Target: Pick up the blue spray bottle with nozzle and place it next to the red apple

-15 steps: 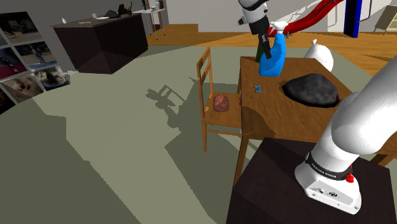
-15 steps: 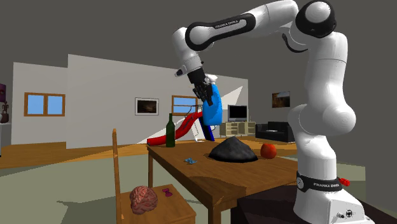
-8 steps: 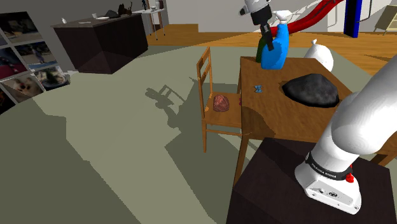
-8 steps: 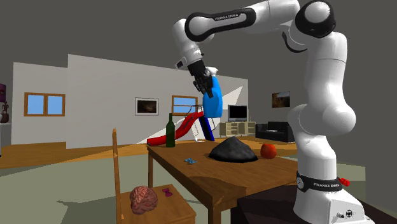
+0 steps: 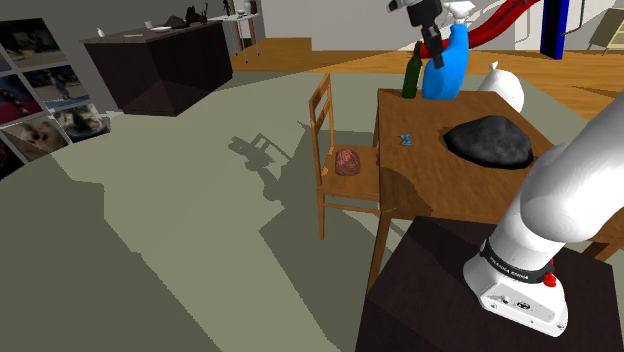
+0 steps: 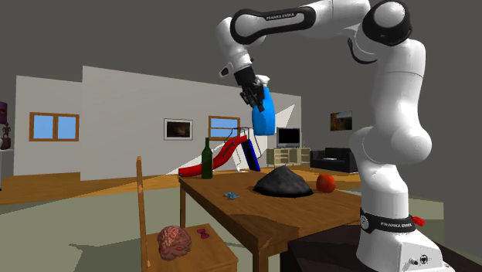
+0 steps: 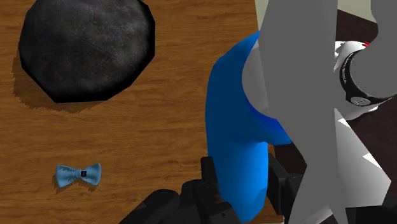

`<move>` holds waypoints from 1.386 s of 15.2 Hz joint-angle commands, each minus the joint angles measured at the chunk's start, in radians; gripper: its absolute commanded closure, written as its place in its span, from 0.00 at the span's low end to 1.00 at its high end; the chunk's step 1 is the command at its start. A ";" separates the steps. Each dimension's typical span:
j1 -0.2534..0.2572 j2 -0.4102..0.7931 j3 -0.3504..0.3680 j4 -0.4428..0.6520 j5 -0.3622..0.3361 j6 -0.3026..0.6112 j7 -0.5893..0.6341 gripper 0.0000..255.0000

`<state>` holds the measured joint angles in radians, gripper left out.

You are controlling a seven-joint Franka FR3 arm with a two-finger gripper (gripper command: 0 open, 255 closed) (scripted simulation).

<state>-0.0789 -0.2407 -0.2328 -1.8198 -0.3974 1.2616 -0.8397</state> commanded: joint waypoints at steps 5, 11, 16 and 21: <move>-0.044 -0.155 -0.051 -0.139 -0.078 0.021 -0.082 1.00; -0.094 -0.288 -0.117 -0.239 -0.171 0.038 -0.183 1.00; -0.139 -0.378 -0.182 -0.291 -0.256 0.052 -0.278 1.00; -0.183 -0.447 -0.257 -0.316 -0.344 0.072 -0.382 1.00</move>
<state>-0.2553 -0.6838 -0.4753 -2.1473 -0.7255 1.3353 -1.1953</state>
